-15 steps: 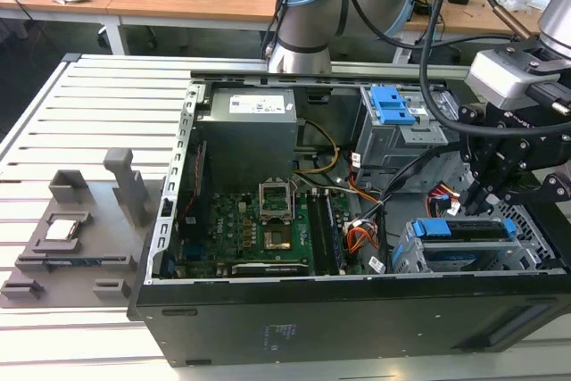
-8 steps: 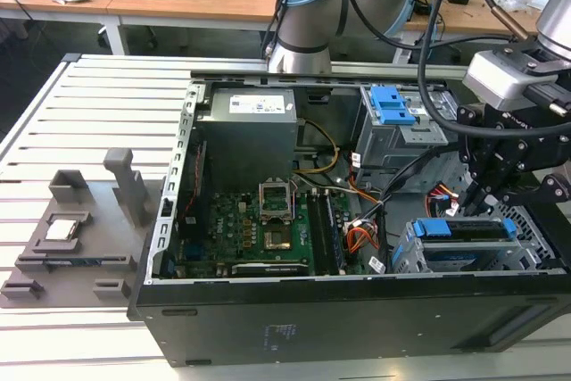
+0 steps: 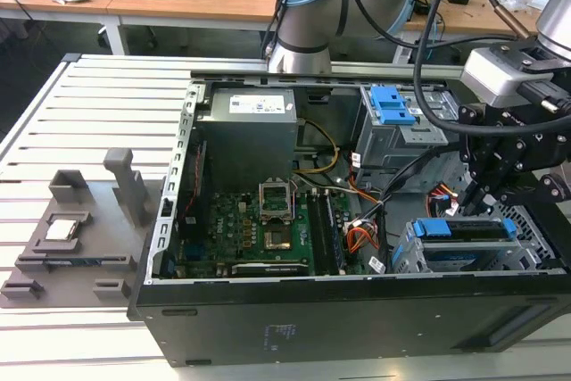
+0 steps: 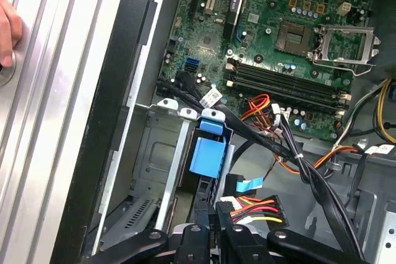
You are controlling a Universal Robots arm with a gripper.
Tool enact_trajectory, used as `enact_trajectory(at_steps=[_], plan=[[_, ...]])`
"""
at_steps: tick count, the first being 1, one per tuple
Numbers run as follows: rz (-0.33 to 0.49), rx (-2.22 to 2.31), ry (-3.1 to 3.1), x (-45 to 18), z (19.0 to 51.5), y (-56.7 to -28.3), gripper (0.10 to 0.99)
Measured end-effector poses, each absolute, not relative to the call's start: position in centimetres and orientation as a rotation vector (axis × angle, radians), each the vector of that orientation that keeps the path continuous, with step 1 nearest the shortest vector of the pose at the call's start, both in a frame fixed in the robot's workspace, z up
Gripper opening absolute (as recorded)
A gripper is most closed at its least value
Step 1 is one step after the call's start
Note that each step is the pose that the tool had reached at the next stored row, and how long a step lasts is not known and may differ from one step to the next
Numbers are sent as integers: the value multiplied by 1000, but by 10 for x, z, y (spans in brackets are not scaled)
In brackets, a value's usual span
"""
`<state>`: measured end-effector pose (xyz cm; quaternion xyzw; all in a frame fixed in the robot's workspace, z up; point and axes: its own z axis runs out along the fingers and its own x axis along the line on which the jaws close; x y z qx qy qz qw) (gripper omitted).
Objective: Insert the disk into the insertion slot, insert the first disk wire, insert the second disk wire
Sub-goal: 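Insert the first disk wire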
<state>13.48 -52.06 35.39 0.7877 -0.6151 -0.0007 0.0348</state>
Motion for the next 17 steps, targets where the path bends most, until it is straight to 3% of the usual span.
enact_trajectory(at_steps=[17], plan=[[-11, 2258, -2084, 135, 354, -521, 165]])
